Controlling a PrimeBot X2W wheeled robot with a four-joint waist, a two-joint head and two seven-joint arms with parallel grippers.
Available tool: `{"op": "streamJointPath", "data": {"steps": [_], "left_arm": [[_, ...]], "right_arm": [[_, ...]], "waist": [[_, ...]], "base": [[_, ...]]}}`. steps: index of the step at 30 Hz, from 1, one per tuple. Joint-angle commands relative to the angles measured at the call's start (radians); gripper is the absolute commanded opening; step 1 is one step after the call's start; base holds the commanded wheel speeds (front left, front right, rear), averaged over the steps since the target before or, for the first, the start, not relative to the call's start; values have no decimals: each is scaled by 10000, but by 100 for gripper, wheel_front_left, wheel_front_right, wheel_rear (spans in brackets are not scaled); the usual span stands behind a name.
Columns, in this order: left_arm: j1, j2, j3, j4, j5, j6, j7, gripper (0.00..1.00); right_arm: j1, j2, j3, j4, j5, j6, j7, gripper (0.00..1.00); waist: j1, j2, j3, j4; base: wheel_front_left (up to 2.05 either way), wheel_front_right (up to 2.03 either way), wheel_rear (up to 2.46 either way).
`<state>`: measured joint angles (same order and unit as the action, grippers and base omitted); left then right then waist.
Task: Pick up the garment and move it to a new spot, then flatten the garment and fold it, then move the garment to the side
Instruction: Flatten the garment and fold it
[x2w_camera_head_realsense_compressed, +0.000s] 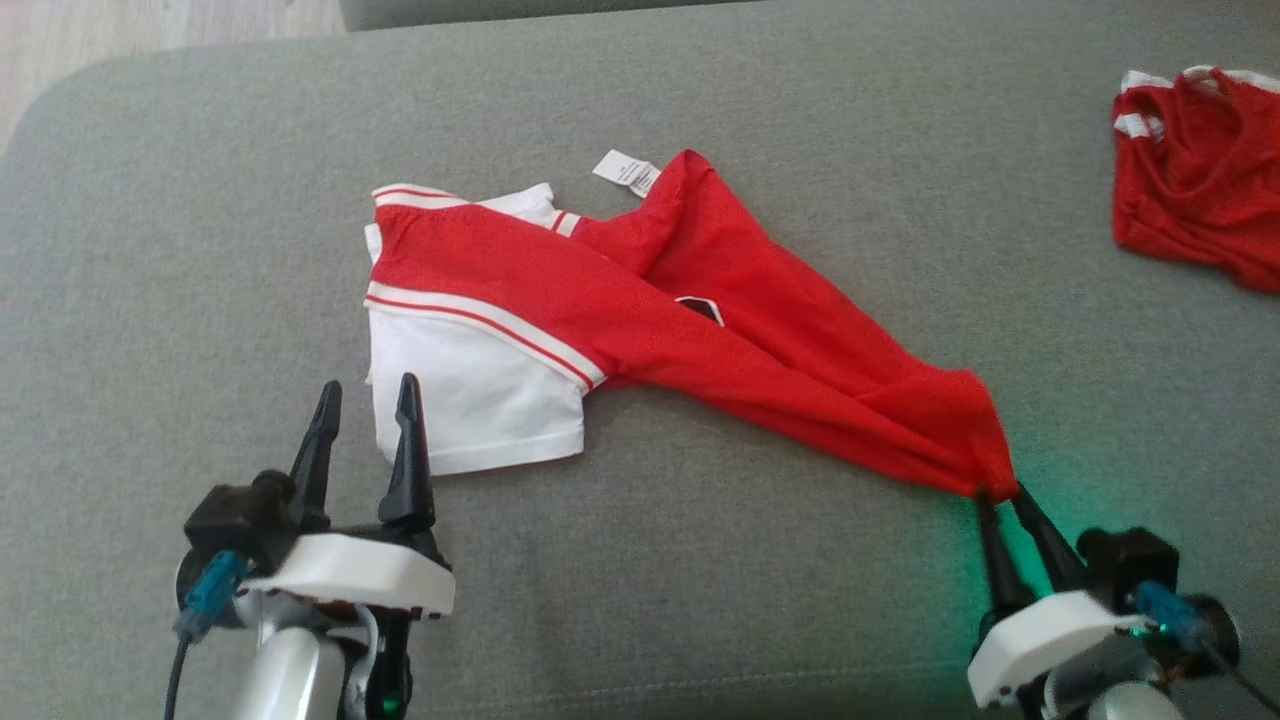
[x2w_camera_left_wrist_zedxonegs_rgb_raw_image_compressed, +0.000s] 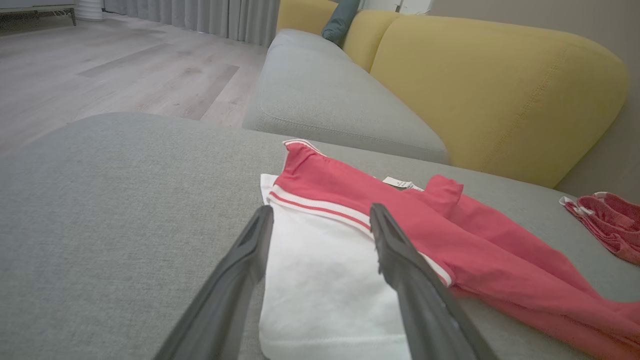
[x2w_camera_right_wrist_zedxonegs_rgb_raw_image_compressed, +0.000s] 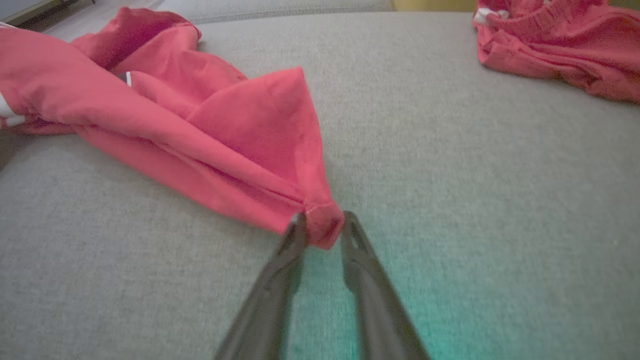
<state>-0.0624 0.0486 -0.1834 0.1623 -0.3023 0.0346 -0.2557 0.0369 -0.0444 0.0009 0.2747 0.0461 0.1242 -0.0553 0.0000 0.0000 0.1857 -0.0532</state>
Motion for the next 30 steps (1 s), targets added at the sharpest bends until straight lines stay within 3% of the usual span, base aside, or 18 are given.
{"op": "streamJointPath", "data": {"steps": [1, 7, 15, 21, 30], "left_arm": [[-120, 16, 329, -287, 32, -9, -61, 100], [-59, 16, 323, -213, -4, 36, -61, 100], [-51, 16, 261, -259, -108, 61, -61, 100], [-193, 16, 76, -288, -292, 100, -61, 100], [-412, 16, -302, -357, -522, 244, -61, 100]], "right_arm": [[63, -61, 280, -197, 76, 65, -56, 100], [197, -60, 355, -216, 218, 65, -54, 100], [-744, -59, 276, -1287, 240, 65, 285, 100], [-2577, -645, 857, -1080, -44, 65, 2011, 100], [-4760, -1879, 2978, 869, 1569, 65, 4111, 100]], "waist": [[0, 0, -54, -55], [0, 0, -239, -174], [0, 0, -367, 28], [0, 0, -246, 521], [0, 0, 32, 1381]], "base": [[0, 0, 0], [0, 0, 0], [0, 0, 0], [0, 0, 0], [0, 0, 0]]}}
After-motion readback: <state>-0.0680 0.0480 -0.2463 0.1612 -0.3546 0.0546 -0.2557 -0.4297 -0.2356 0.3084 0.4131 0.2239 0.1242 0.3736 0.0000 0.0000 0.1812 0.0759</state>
